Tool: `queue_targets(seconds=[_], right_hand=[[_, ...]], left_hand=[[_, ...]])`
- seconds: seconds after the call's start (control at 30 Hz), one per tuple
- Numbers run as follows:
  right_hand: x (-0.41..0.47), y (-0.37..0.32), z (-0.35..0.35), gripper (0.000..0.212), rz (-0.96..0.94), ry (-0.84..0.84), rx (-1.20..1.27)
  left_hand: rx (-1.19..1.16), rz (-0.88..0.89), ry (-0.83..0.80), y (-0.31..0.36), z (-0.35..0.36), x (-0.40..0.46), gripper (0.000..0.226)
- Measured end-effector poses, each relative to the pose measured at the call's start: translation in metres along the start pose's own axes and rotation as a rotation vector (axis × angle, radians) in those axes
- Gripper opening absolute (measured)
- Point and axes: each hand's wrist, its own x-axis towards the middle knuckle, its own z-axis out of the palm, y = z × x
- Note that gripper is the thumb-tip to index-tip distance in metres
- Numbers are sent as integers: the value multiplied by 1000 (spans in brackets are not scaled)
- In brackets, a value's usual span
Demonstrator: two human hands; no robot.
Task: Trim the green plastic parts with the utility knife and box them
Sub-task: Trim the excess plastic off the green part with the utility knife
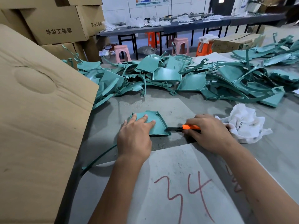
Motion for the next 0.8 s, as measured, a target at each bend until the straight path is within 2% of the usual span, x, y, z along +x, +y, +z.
queue_targets(seconds=[0.13, 0.3, 0.53, 0.8], right_hand=[[2, -1, 3, 19, 37, 97, 80], [5, 0, 5, 19, 112, 137, 83], [6, -4, 8, 24, 162, 204, 128], [9, -7, 12, 28, 278, 272, -5]], left_hand=[[-116, -29, 34, -5, -9, -2, 69], [-235, 47, 63, -11, -14, -6, 62], [-302, 117, 213, -21, -12, -7, 52], [-302, 207, 244, -26, -17, -10, 54]])
